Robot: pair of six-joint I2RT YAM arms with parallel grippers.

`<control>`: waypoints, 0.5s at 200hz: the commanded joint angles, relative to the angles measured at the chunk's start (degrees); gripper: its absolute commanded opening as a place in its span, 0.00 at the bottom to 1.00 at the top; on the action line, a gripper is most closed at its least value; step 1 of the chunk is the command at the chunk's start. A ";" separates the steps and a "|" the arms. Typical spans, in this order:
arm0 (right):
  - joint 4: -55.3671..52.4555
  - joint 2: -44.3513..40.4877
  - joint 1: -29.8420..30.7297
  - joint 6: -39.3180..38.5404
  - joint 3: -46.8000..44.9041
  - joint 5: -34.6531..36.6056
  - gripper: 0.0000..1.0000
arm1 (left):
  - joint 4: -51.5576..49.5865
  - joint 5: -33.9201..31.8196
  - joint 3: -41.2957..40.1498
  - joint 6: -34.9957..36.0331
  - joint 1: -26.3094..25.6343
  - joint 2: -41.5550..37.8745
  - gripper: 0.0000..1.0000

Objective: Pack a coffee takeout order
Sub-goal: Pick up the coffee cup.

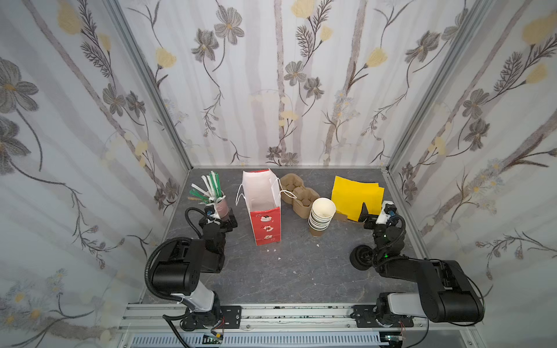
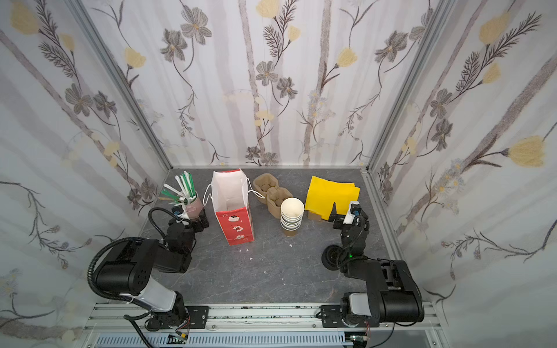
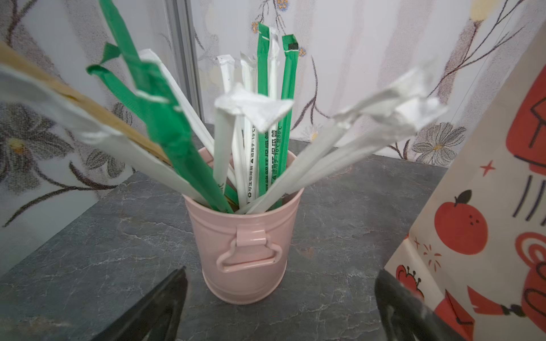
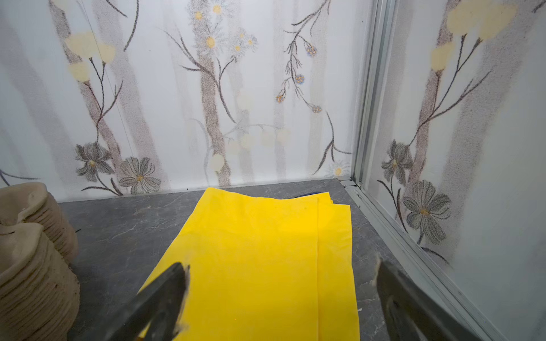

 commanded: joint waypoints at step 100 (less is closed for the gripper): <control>0.56 0.05 -0.18 -0.53 0.47 -0.58 1.00 | 2.92 -0.01 0.04 -0.04 0.04 0.05 1.00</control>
